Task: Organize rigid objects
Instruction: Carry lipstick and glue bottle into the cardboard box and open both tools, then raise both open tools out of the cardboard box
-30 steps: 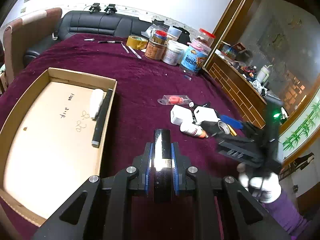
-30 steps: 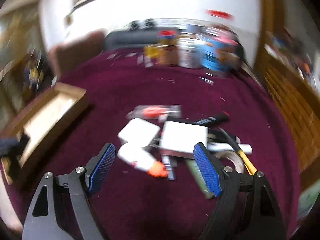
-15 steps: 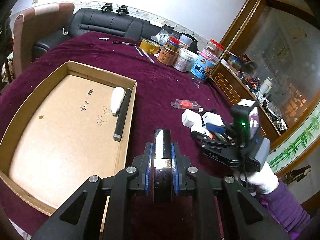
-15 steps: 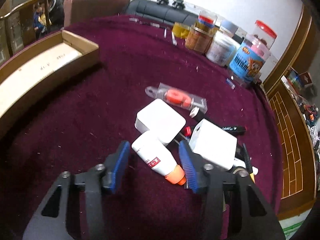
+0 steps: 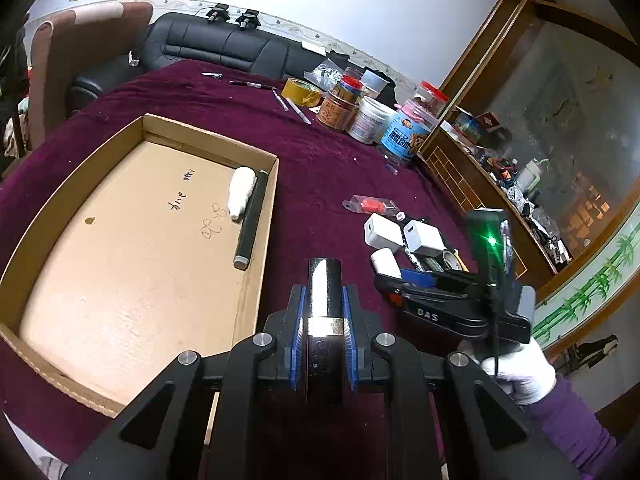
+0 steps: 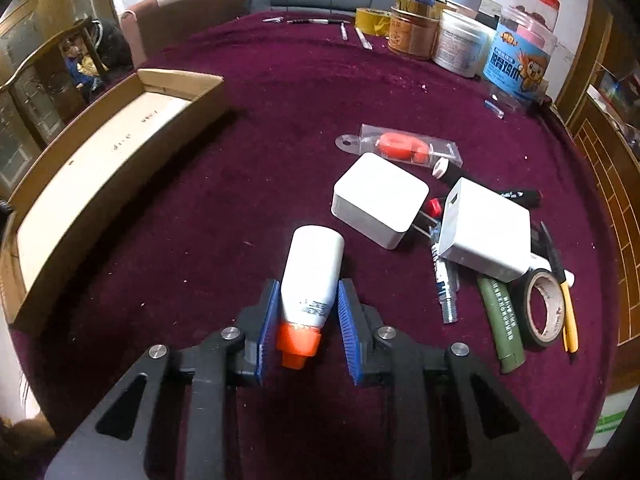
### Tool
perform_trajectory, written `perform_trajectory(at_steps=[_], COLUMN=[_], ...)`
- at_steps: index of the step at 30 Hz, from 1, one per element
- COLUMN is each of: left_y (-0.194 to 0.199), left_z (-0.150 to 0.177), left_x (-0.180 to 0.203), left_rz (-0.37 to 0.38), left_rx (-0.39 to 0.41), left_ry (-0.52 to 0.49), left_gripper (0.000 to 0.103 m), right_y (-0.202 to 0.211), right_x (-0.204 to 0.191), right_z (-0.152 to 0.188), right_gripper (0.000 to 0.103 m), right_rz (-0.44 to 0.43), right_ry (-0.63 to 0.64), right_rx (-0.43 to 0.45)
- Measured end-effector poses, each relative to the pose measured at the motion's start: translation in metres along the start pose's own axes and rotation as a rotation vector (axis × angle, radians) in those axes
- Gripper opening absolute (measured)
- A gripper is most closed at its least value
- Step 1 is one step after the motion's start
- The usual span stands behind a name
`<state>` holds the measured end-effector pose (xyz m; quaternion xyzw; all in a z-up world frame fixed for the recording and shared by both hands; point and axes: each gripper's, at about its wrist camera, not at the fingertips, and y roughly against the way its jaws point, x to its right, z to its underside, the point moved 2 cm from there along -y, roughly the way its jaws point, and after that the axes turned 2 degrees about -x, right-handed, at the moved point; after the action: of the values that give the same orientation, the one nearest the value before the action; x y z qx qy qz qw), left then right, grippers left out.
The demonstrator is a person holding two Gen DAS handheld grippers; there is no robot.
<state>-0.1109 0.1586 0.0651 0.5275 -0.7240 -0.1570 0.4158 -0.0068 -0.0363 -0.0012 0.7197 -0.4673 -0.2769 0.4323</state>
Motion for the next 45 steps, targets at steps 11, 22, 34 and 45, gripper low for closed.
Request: perform_trajectory(at_steps=[11,22,34,45], left_y=[0.046,-0.007,-0.082,-0.066], left_z=[-0.028,-0.090,-0.112,-0.112], left_x=[-0.035,-0.093,-0.141,-0.151], left_rz=[-0.056,-0.178,-0.163,-0.135], left_rx=[0.089,0.001,-0.119,-0.064], left_ry=[0.031,-0.006,0.105,0.163], left_gripper=[0.014,0.014,0.014,0.039], right_y=[0.035,0.016,-0.066,-0.052], right_x=[-0.010,-0.090,-0.139,-0.115], right_z=[-0.008,-0.084,-0.145,-0.163], right_gripper=[0.025,0.025,0.025,0.025], right_rz=[-0.208,-0.539,-0.372,-0.293], right_ry=[-0.130,-0.199,-0.175,-0.206], right_rx=[0.048,-0.029,-0.150,-0.062])
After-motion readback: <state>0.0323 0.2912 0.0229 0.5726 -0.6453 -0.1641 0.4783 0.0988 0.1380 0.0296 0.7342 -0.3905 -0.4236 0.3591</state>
